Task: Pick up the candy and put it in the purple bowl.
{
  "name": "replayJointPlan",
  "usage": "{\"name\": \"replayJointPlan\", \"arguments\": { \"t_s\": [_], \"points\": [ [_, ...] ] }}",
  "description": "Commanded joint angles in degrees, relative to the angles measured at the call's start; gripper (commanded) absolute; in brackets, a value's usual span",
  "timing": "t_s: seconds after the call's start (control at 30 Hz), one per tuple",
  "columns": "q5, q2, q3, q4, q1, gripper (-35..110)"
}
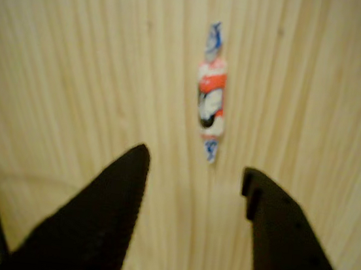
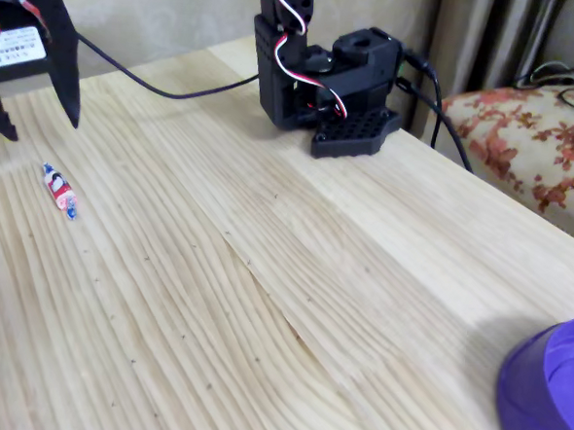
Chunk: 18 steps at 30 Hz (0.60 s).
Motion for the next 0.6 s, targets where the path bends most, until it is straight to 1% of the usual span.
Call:
{"name": "replayJointPlan", "arguments": {
  "t_s": [0.0, 0.17, 0.4, 0.57],
  "points": [
    [-0.26, 0.18, -4.04, 1.05, 0.53, 31],
    [0.00, -2.72, -4.31, -0.26, 0.00, 30],
    [1.05, -4.92, -4.13, -5.71, -0.18, 30],
    [2.20, -5.01, -3.16, -5.98, -1.05, 29]
  ]
}}
